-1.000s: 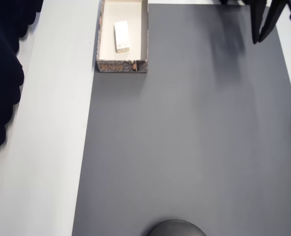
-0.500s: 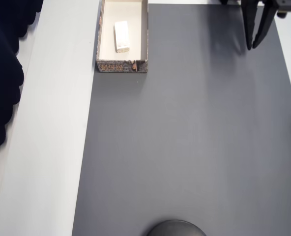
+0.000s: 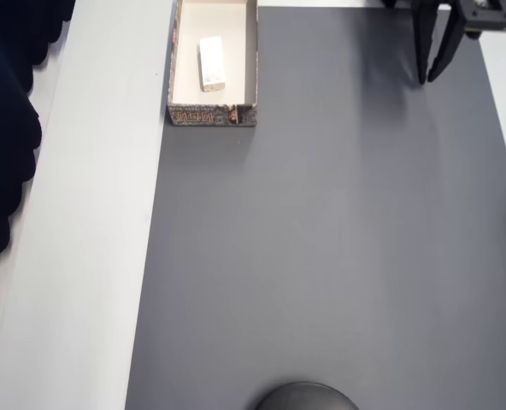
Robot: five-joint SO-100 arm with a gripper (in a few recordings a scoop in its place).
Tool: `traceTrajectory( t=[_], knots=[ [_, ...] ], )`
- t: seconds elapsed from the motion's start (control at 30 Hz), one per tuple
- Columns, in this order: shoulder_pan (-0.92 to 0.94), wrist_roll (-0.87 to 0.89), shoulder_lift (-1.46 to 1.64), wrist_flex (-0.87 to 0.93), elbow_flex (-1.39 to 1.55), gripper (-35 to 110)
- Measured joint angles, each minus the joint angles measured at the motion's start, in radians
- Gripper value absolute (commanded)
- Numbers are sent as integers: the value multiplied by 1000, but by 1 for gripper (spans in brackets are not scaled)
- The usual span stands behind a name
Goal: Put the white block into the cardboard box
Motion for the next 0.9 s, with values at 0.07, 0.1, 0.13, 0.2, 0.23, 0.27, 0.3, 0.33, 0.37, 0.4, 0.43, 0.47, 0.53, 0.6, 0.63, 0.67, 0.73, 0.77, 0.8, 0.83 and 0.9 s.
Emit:
traceTrajectory(
  t=[0.07, 0.1, 0.13, 0.2, 0.23, 0.27, 0.3, 0.33, 0.37, 0.4, 0.43, 0.47, 0.53, 0.6, 0.63, 0.67, 0.73, 0.77, 0.8, 0.83, 0.9],
  knots=[
    [11, 0, 0, 5, 0, -2],
    [17, 0, 0, 5, 0, -2],
    [18, 0, 0, 5, 0, -2],
    [18, 0, 0, 5, 0, -2],
    [18, 0, 0, 5, 0, -2],
    [18, 0, 0, 5, 0, -2],
    [18, 0, 0, 5, 0, -2],
    [21, 0, 0, 5, 0, -2],
    [28, 0, 0, 5, 0, -2],
    [29, 0, 0, 5, 0, -2],
    [32, 0, 0, 5, 0, -2],
    [35, 0, 0, 5, 0, -2],
    [35, 0, 0, 5, 0, -2],
    [35, 0, 0, 5, 0, -2],
    [35, 0, 0, 5, 0, -2],
    [35, 0, 0, 5, 0, -2],
    [35, 0, 0, 5, 0, -2],
    [35, 0, 0, 6, 0, -2],
    [35, 0, 0, 6, 0, -2],
    [35, 0, 0, 6, 0, -2],
    [31, 0, 0, 6, 0, -2]
  ],
)
